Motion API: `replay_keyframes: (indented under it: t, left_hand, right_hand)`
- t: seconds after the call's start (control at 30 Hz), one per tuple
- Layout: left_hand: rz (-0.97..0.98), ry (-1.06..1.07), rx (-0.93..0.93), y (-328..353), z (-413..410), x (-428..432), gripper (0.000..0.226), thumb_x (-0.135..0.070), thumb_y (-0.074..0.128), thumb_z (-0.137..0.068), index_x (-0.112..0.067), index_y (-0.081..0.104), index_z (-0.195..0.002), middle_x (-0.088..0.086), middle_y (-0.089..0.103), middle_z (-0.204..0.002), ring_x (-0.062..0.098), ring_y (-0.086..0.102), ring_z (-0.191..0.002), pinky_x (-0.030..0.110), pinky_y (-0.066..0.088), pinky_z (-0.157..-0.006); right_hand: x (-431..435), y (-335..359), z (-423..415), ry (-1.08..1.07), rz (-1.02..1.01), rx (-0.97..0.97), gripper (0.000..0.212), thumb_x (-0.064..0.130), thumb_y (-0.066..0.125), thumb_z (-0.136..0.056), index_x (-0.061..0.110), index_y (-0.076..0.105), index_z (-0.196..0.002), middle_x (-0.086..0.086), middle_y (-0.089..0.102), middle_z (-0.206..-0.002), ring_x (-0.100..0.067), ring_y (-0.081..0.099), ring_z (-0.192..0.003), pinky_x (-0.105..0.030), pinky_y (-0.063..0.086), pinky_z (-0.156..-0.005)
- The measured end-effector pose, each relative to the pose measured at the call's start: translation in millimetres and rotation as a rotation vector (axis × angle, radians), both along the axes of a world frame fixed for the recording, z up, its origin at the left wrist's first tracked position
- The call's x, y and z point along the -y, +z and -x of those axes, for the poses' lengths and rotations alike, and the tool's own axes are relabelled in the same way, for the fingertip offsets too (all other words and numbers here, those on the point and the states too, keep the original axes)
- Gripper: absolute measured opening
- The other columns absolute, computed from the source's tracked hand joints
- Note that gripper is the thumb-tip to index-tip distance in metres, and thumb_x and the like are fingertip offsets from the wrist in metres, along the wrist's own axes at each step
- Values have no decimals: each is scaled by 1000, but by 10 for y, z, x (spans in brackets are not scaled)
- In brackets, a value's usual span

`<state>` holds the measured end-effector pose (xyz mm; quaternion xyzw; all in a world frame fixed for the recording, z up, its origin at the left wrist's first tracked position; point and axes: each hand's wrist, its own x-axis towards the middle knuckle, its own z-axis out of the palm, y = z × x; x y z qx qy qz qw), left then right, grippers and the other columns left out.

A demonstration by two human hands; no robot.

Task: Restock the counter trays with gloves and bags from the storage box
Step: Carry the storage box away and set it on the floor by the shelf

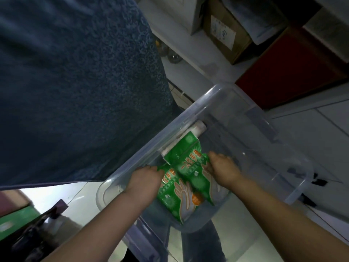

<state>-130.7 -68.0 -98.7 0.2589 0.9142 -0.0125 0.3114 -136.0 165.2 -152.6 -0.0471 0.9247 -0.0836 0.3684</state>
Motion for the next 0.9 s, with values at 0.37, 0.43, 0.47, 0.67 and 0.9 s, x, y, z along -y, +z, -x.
replay_keyframes:
  t: [0.37, 0.43, 0.47, 0.67, 0.9]
  left_hand:
    - [-286, 119, -259, 375, 158, 61, 32, 4, 76, -54, -12, 68, -80, 5, 63, -74, 25, 61, -69, 30, 44, -46]
    - [-345, 138, -341, 471, 257, 66, 28, 8, 72, -59, -8, 67, -81, 9, 63, -77, 29, 58, -70, 34, 45, -52]
    - [-356, 145, -364, 511, 313, 66, 27, 8, 69, -61, -7, 66, -83, 11, 63, -82, 30, 58, -73, 36, 46, -57]
    - [-183, 177, -227, 583, 533, 16, 46, -4, 52, -82, -10, 43, -127, 12, 54, -119, 31, 56, -100, 40, 46, -72]
    - [-92, 162, -186, 578, 538, -66, 38, -7, 40, -91, -3, 37, -129, 17, 56, -117, 34, 62, -95, 41, 49, -69]
  right_hand:
    - [161, 28, -344, -161, -113, -157, 39, 12, 50, -84, 14, 51, -123, -9, 50, -125, -27, 48, -114, -35, 40, -90]
    - [96, 290, -447, -331, -73, -231, 34, 6, 53, -82, 7, 58, -116, -15, 56, -117, -33, 52, -109, -38, 44, -87]
    - [61, 435, -514, -411, -62, -291, 32, 2, 56, -80, 4, 61, -111, -19, 59, -110, -36, 55, -104, -41, 46, -84]
    - [20, 1065, -1141, -737, -133, -608, 28, -13, 63, -71, -1, 67, -96, -23, 66, -90, -40, 63, -76, -42, 51, -60]
    - [262, 1078, -1522, -1422, -118, -413, 42, 21, 60, -87, 10, 40, -122, -17, 55, -121, -40, 60, -96, -35, 41, -68]
